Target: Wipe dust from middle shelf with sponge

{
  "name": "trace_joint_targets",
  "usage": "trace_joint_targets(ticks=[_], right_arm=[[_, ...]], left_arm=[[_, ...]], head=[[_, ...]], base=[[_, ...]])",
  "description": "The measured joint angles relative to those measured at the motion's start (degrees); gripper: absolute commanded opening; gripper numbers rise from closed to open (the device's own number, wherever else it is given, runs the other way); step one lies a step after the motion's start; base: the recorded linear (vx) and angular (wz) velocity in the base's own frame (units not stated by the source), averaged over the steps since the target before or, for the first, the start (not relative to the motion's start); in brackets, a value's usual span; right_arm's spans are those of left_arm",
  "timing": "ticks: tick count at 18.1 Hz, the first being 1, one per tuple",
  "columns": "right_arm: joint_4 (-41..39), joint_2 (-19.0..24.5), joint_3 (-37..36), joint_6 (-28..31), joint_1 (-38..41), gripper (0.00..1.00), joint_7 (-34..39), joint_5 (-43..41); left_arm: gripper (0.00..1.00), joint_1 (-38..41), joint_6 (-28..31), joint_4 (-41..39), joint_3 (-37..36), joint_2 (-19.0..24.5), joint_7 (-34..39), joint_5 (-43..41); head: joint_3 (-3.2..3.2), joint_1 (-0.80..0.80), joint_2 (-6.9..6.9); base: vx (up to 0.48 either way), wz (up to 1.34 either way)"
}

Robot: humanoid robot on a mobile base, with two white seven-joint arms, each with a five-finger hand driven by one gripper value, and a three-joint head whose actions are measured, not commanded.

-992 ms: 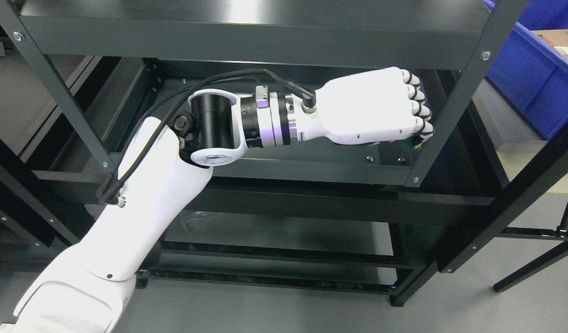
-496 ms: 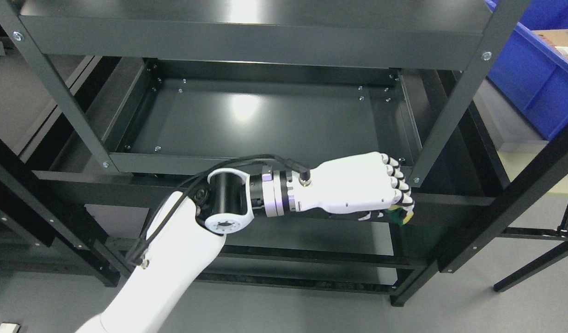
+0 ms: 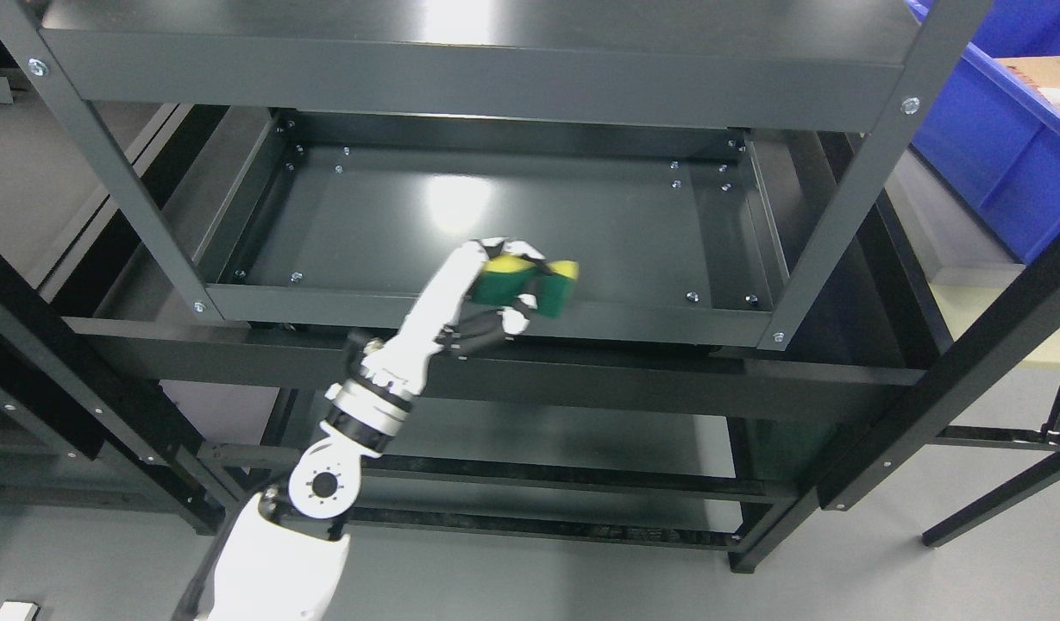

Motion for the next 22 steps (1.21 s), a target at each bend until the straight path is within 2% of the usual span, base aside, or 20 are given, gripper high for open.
trace_joint_targets(ticks=[3,10,16,22], right_arm=[[0.0,0.0,0.0,0.0,0.0,1.0,0.0,0.0],[0.0,0.0,0.0,0.0,0.0,1.0,0.0,0.0],[0.0,0.0,0.0,0.0,0.0,1.0,0.0,0.0],[0.0,0.0,0.0,0.0,0.0,1.0,0.0,0.0]], left_arm=[[0.0,4.0,4.1,-1.6,5.3,-0.2,0.1,5.0],[0.0,7.5,5.4,-5.3,13.2,-0.4,0.0,14.2],[0.0,7.8,7.6,-7.5,18.1,-0.5,-0.2,17.4],[0.0,8.0,7.8,-8.7,19.3,-0.6,-0.7,18.5]], head=[[0.0,0.0,0.0],[0.0,0.0,0.0],[0.0,0.0,0.0],[0.0,0.0,0.0]], base=[[0.0,0.0],[0.0,0.0],[0.0,0.0],[0.0,0.0]])
